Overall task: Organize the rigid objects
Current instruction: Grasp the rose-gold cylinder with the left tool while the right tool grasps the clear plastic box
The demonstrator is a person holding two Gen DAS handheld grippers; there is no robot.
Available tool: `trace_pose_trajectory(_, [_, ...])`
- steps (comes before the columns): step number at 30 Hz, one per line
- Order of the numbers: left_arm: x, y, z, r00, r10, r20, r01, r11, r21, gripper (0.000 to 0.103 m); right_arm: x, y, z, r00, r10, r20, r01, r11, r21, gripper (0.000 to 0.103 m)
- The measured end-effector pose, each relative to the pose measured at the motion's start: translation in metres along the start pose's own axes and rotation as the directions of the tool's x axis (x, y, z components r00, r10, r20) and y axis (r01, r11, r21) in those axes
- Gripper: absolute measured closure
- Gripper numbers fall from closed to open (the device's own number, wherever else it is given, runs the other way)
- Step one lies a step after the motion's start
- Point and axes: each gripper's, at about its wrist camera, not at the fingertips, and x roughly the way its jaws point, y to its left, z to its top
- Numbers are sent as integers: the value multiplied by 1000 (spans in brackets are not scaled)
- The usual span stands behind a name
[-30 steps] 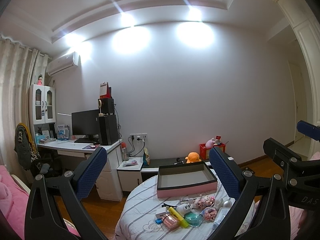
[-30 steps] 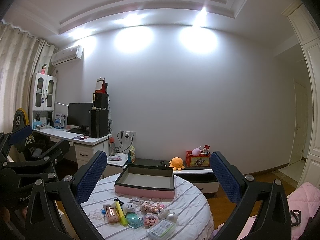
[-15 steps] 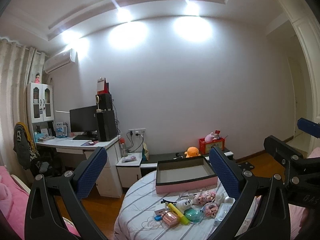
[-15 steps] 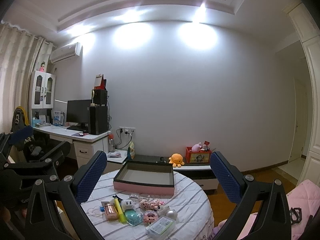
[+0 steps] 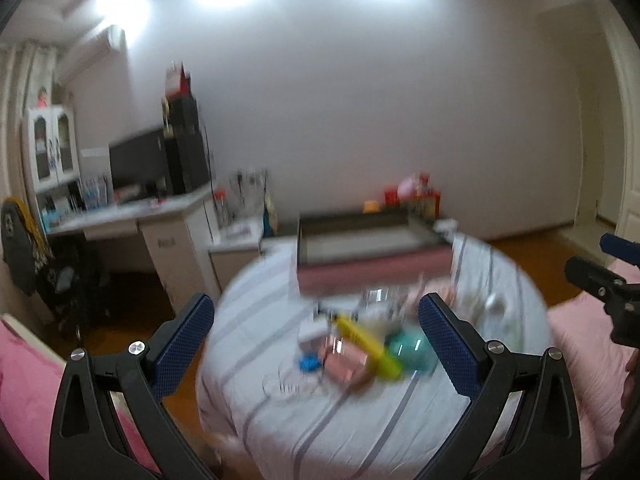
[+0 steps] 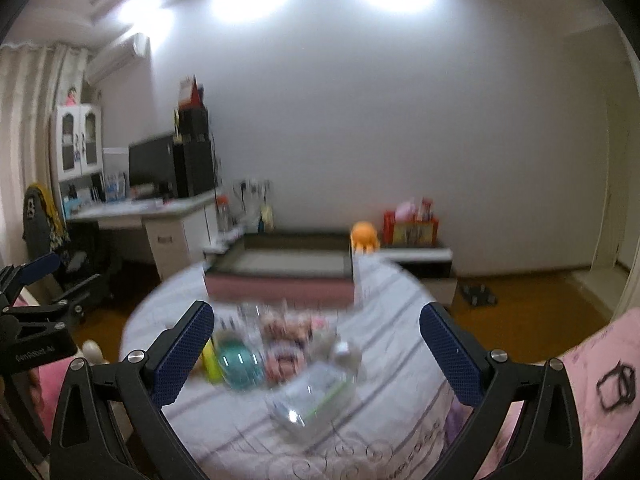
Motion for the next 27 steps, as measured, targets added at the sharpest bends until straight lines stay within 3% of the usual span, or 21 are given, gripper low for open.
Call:
trace_pose_trajectory(3, [36,0,-29,993,-24,-116,22,1000,-11,0,27,-2,-25,997,-6,-81,5,1000,-11,0])
trace_pose_trajectory(8, [63,-3,-54,975,-58,-214,48,997,-52,0,63,-4,-61,981,-14,-191,17,1000,12,0])
trace_pose_trajectory(12, [76,-8,-60,968,-32,-250,24,999,-33,0,91,0,-81,965,-55,-255,61,998,16,0])
trace_pose_trajectory(15, [84,-6,-61,964,-4,-264,-2,1000,-22,0,104,-2,-85,965,-25,-261,39,998,49,0])
trace_pose_trajectory(27, [110,-6,-66,946,-28,-322,10,998,-59,0,141,10,-87,941,-28,-338,26,1000,-8,0])
